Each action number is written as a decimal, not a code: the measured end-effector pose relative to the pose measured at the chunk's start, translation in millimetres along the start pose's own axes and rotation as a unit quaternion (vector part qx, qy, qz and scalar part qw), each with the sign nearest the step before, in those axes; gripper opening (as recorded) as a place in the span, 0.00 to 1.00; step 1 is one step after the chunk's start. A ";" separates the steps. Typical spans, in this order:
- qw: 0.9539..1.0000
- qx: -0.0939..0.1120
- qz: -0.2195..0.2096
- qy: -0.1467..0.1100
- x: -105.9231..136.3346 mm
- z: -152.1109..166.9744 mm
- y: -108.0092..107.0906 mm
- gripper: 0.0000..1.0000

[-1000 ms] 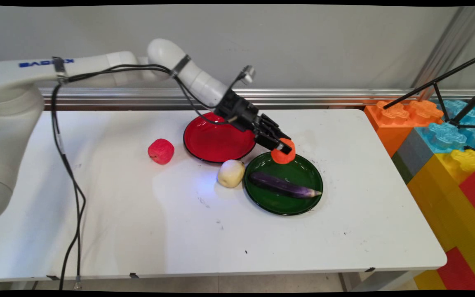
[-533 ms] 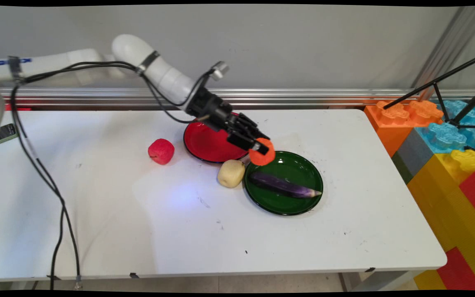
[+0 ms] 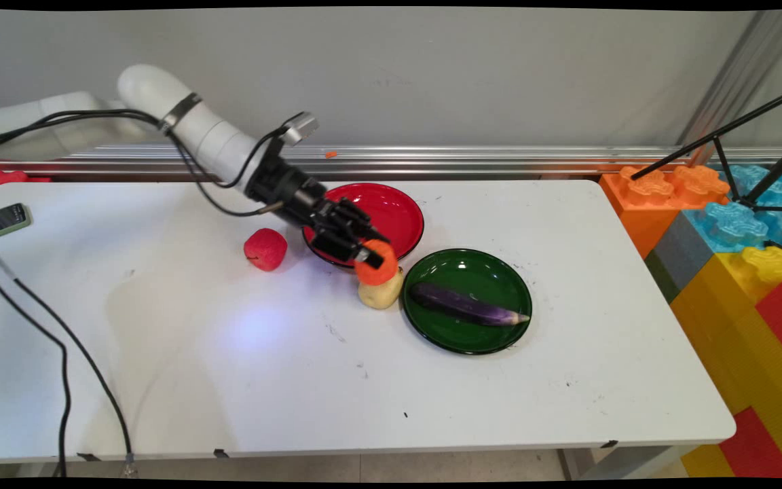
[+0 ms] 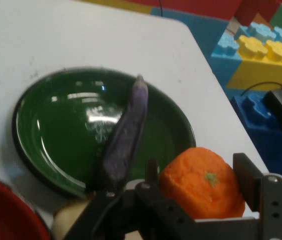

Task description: Place the picked object on the table

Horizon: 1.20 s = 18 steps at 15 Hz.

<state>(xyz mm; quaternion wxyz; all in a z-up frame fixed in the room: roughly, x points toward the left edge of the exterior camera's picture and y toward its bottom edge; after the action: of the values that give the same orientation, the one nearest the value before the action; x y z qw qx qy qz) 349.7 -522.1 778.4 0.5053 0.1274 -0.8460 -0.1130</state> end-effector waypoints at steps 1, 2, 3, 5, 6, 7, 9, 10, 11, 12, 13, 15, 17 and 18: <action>1.000 0.000 0.001 -0.005 -9.2 -5.9 2.2 0.00; 1.000 0.000 0.002 -0.008 -16.2 -9.9 3.6 0.00; 1.000 0.000 0.002 -0.012 -23.2 -13.7 4.7 0.00; 1.000 -0.002 0.005 -0.020 -39.0 -20.4 7.1 0.00; 1.000 -0.003 0.007 -0.023 -45.3 -22.1 8.1 0.00; 1.000 -0.004 0.008 -0.028 -52.7 -23.9 9.2 0.00; 0.999 -0.007 0.011 -0.034 -64.7 -25.4 10.7 0.00; 0.999 -0.007 0.012 -0.036 -68.1 -25.7 11.0 0.00; 0.999 -0.008 0.013 -0.038 -72.6 -25.5 11.2 0.00; 0.999 -0.008 0.014 -0.041 -77.7 -25.4 11.4 0.00; 0.999 -0.009 0.015 -0.043 -82.6 -25.0 11.5 0.00; 0.999 -0.009 0.017 -0.046 -89.2 -24.4 11.3 0.00; 0.999 -0.009 0.018 -0.049 -95.3 -23.9 10.8 0.00; 0.998 -0.009 0.019 -0.051 -99.2 -23.6 10.4 0.00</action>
<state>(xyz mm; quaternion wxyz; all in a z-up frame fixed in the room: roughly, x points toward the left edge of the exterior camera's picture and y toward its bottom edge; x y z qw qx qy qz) 414.9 -481.1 710.8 0.4642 0.1011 -0.8721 -0.1174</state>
